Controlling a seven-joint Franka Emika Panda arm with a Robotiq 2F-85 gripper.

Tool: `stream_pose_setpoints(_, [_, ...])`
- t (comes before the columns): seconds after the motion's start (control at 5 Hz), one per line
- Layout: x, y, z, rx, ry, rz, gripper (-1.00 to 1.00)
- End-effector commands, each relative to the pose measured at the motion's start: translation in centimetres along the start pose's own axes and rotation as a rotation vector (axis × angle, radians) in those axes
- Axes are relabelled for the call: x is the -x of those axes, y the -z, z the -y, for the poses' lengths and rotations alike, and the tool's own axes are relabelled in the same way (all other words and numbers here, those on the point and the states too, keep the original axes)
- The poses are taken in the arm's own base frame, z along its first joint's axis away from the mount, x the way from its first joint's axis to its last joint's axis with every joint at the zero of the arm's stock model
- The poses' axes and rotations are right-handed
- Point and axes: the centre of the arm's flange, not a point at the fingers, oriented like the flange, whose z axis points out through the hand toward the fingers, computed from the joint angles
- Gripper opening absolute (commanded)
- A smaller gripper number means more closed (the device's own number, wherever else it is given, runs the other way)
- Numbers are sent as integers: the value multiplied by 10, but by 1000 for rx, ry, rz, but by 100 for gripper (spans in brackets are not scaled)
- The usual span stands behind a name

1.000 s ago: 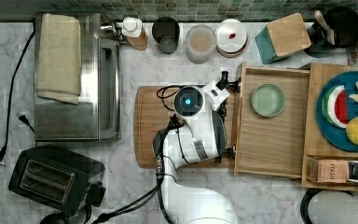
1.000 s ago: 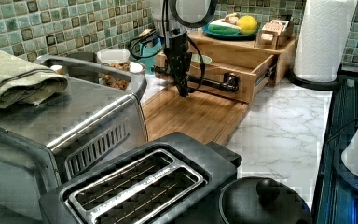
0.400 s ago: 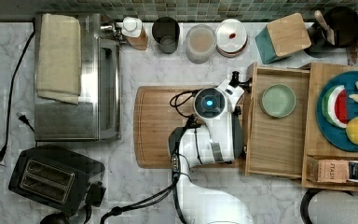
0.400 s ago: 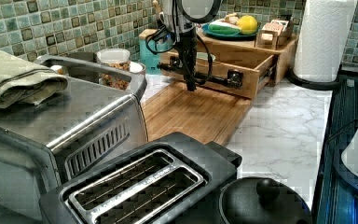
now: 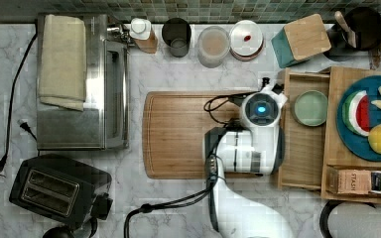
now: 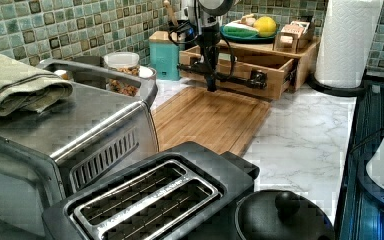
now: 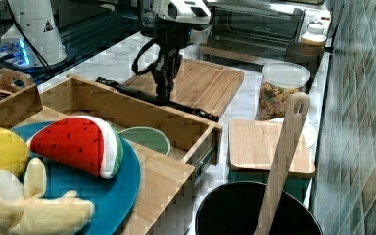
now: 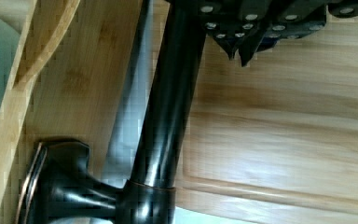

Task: Close the drawer.

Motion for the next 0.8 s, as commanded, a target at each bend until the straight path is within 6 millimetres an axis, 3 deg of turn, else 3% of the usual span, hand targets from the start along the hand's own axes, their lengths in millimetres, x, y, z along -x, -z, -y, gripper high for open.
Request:
stream_pose_setpoints(0.2, [49, 26, -235, 121, -346, -115, -100])
stream_pose_setpoints(0.4, [57, 31, -266, 163, -388, -57, -100])
stream_pose_setpoints(0.8, [54, 40, -276, 190, -385, -24, -100])
